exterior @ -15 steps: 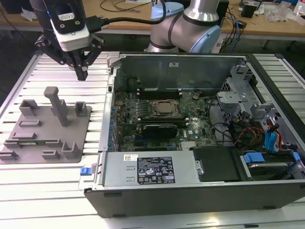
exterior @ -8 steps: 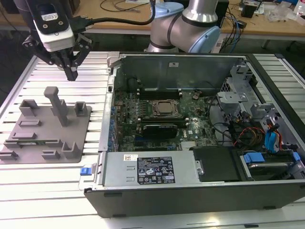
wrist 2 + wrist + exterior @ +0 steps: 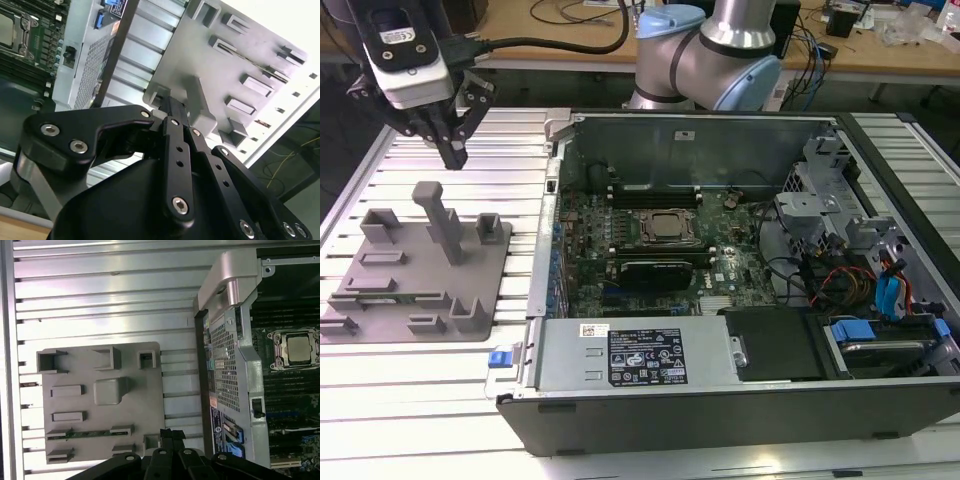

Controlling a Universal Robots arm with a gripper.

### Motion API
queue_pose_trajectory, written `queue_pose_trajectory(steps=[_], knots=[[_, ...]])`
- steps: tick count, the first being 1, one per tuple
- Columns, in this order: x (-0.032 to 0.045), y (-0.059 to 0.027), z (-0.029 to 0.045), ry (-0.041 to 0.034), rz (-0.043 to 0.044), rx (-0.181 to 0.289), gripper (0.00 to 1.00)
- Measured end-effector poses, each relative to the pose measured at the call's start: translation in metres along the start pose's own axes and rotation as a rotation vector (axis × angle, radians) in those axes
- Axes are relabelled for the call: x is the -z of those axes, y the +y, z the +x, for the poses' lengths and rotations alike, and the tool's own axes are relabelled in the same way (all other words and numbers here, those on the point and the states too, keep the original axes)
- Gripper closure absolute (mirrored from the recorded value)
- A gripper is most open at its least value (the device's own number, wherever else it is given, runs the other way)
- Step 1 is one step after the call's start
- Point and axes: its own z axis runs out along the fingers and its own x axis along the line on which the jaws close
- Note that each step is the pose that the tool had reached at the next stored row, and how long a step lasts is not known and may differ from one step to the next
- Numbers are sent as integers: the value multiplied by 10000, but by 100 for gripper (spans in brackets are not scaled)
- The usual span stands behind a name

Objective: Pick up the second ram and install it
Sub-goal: 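Reach for the second ram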

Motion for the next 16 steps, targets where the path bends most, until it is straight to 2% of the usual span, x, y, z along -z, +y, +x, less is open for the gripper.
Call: queue_pose_trajectory(steps=[4, 10, 16], knots=[[-2, -8, 102, 0, 1, 1, 92], [-4, -15, 203, 0, 0, 0, 92], [-9, -29, 380, 0, 0, 1, 92]])
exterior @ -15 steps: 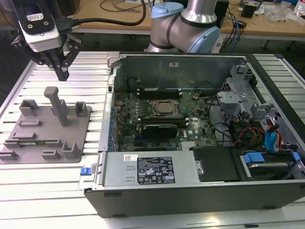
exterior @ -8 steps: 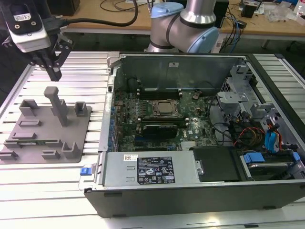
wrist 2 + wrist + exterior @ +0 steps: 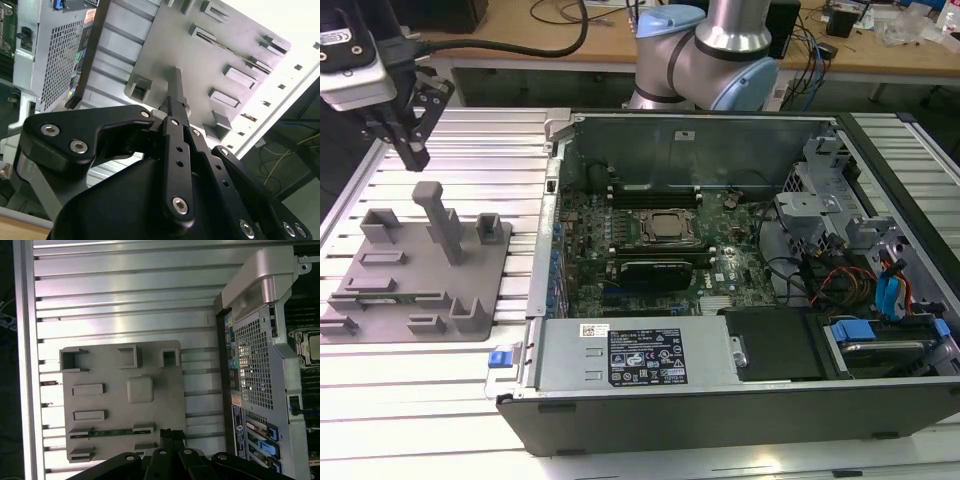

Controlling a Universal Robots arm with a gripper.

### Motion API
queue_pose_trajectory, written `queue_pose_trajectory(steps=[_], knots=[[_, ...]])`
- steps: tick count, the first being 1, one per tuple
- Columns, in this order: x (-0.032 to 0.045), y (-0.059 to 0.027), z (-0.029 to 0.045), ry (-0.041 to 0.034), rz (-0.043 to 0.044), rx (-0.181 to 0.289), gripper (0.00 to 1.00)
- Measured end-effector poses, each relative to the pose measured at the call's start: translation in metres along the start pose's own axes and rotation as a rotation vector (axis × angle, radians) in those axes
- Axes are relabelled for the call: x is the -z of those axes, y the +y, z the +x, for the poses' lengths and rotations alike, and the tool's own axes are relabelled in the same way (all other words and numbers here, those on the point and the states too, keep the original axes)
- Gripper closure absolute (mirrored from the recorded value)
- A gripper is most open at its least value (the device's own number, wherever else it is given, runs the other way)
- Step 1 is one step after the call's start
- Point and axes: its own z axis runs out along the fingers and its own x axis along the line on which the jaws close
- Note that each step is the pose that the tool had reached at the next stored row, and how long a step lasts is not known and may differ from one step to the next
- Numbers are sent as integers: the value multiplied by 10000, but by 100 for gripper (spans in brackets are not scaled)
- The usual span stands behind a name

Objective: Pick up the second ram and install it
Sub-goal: 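Reach for the second ram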

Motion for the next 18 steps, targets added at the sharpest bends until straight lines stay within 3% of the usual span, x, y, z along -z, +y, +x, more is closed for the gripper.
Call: queue_pose_trajectory(steps=[4, 10, 18], knots=[[-9, -7, 89, 0, 0, -1, 92], [-56, -28, 331, 0, 0, 0, 92], [-93, -50, 519, 0, 0, 0, 92]])
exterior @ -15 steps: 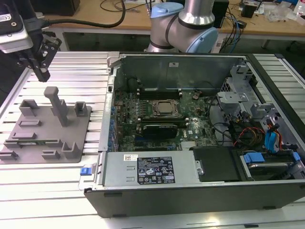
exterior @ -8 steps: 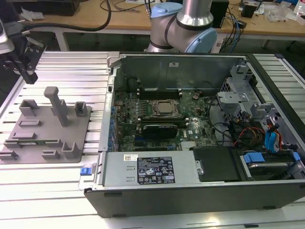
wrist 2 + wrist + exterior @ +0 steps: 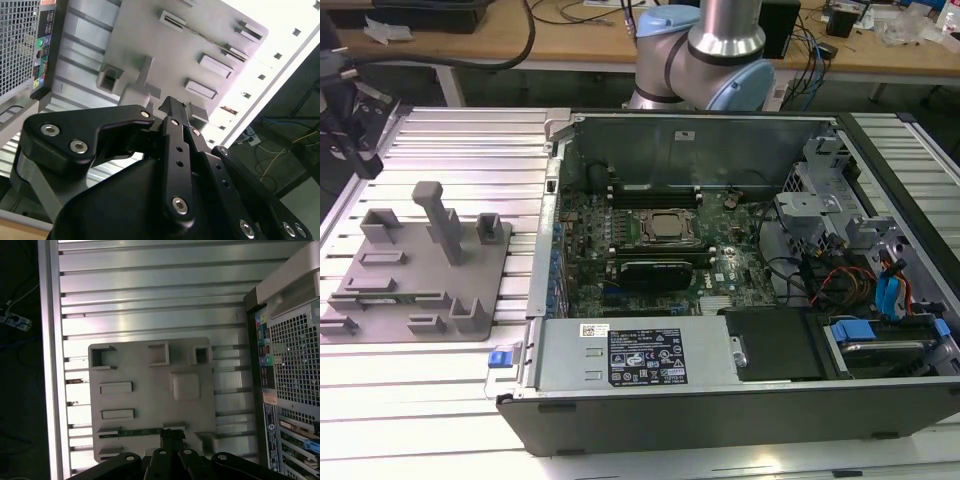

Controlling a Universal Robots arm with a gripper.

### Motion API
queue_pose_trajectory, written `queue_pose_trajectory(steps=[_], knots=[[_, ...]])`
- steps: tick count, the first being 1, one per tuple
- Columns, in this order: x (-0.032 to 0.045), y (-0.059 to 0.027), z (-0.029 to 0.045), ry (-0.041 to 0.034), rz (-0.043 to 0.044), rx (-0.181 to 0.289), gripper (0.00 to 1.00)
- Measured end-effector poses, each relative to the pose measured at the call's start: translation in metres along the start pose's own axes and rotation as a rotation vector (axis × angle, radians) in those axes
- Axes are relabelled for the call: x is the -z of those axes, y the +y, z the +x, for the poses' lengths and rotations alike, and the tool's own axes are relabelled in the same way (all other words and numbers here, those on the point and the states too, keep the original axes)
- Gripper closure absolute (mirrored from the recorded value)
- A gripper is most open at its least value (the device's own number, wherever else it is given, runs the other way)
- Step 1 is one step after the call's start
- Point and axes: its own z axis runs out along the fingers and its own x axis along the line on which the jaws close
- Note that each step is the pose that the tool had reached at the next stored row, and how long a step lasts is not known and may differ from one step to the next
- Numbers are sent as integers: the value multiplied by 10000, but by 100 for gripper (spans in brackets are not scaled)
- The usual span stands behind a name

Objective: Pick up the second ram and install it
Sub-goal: 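Reach for the second ram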

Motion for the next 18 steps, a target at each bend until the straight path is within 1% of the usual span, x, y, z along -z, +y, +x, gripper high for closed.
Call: queue_pose_trajectory(steps=[1, 2, 3, 4, 6, 7, 10, 11, 13, 15, 18], knots=[[-3, -2, 16, 1, 0, 0, 92], [-10, -6, 51, 0, 0, 0, 92], [-15, -8, 72, 1, 0, 0, 92], [-24, -12, 113, 1, 0, 0, 92], [-39, -23, 145, 1, 0, 1, 92], [-53, -46, 170, 0, 0, 0, 92], [-88, -101, 185, 0, 0, 0, 92], [-107, -118, 186, 1, 1, 0, 92], [-174, -149, 188, 1, 0, -1, 92], [-200, -162, 189, 1, 0, 0, 92], [-262, -193, 191, 2, 0, -1, 92]])
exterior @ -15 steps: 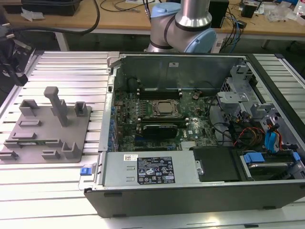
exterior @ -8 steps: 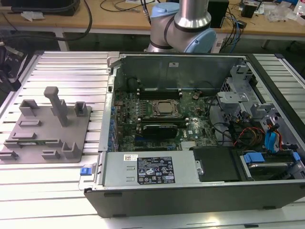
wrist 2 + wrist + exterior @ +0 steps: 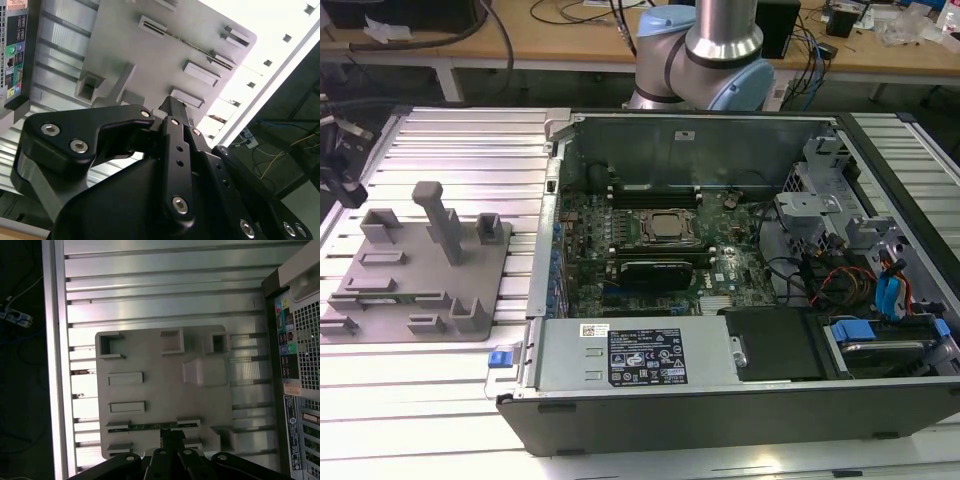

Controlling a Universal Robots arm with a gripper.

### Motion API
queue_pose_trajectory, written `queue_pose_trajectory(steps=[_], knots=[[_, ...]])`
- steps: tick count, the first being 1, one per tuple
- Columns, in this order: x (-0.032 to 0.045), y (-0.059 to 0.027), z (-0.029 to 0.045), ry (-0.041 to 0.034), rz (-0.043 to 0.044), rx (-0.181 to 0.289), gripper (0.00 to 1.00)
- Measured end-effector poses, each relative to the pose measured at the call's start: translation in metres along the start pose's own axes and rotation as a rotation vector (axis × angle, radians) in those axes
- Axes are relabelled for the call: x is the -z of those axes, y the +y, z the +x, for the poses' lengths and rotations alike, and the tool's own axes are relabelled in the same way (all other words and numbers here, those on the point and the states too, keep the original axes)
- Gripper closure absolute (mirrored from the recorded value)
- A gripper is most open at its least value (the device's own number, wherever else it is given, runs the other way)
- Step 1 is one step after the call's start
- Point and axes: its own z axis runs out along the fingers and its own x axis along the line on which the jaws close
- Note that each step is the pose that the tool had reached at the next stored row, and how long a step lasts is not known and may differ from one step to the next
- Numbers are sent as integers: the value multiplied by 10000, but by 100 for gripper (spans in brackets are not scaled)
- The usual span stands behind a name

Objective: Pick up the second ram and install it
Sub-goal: 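Reach for the second ram, then pick up the second ram and move it above second insertion slot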

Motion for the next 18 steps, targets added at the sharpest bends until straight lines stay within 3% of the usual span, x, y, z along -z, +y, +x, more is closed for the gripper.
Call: queue_pose_trajectory(steps=[6, 18], knots=[[-112, -36, 6, 1, 0, -1, 92], [-122, -38, 6, 1, 0, 0, 92]])
